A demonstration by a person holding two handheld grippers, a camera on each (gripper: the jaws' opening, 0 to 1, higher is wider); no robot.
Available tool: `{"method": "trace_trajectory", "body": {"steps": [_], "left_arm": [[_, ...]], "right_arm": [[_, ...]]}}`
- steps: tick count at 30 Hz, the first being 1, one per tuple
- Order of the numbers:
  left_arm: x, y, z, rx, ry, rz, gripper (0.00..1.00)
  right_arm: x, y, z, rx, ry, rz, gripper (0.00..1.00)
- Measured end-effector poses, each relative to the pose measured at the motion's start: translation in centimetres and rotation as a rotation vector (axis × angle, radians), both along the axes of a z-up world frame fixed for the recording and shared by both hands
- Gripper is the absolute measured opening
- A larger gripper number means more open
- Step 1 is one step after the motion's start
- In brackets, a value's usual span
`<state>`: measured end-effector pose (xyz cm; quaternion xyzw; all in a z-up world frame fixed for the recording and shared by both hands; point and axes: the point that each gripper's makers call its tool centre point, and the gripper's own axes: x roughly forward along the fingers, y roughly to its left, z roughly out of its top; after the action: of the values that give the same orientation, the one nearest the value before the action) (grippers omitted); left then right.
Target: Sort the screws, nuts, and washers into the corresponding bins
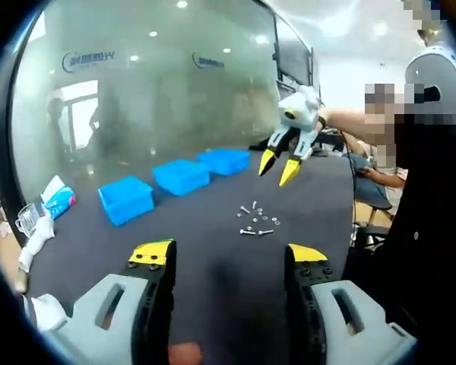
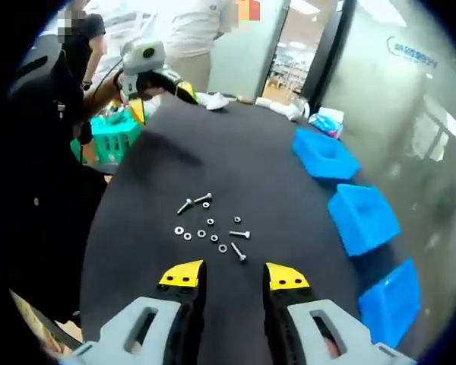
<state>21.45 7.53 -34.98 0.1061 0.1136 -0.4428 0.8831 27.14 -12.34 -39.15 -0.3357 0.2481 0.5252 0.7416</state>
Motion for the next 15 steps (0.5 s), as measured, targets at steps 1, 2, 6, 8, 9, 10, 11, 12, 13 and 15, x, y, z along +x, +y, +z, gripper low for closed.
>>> {"method": "trace_trajectory", "body": {"steps": [1, 2, 6, 8, 9, 10, 11, 12, 13, 15], "left_arm": [[0.0, 0.0, 0.0, -0.003, 0.000, 0.000, 0.56], [0.0, 0.0, 0.1, -0.005, -0.001, 0.001, 0.56], [0.1, 0.1, 0.0, -0.008, 0.000, 0.004, 0.56], [0.0, 0.0, -0.2, -0.008, 0.003, 0.005, 0.56], [0.0, 0.1, -0.2, -0.007, 0.004, 0.006, 0.56], [0.0, 0.1, -0.3, -0.006, 0.005, 0.007, 0.56], [0.0, 0.1, -0.3, -0.007, 0.007, 0.008, 0.56], [-0.1, 0.1, -0.4, -0.007, 0.007, 0.009, 0.56], [-0.1, 0.1, -0.4, -0.007, 0.007, 0.010, 0.56], [-0.1, 0.2, -0.4, -0.009, 0.009, 0.014, 0.56]], "right_arm": [[0.1, 0.3, -0.3, -0.009, 0.002, 0.008, 0.25], [0.2, 0.5, -0.6, -0.019, 0.004, 0.015, 0.25], [0.7, 1.1, -1.7, -0.060, 0.017, 0.034, 0.23], [1.0, 1.5, -2.3, -0.078, 0.022, 0.044, 0.21], [1.1, 1.7, -2.5, -0.082, 0.026, 0.049, 0.21], [1.2, 1.8, -2.7, -0.087, 0.030, 0.052, 0.20], [1.2, 1.9, -2.9, -0.091, 0.037, 0.056, 0.20], [1.3, 2.0, -3.1, -0.094, 0.043, 0.057, 0.19], [1.4, 2.1, -3.3, -0.099, 0.048, 0.057, 0.18], [1.7, 2.1, -3.7, -0.105, 0.059, 0.058, 0.17]]}}
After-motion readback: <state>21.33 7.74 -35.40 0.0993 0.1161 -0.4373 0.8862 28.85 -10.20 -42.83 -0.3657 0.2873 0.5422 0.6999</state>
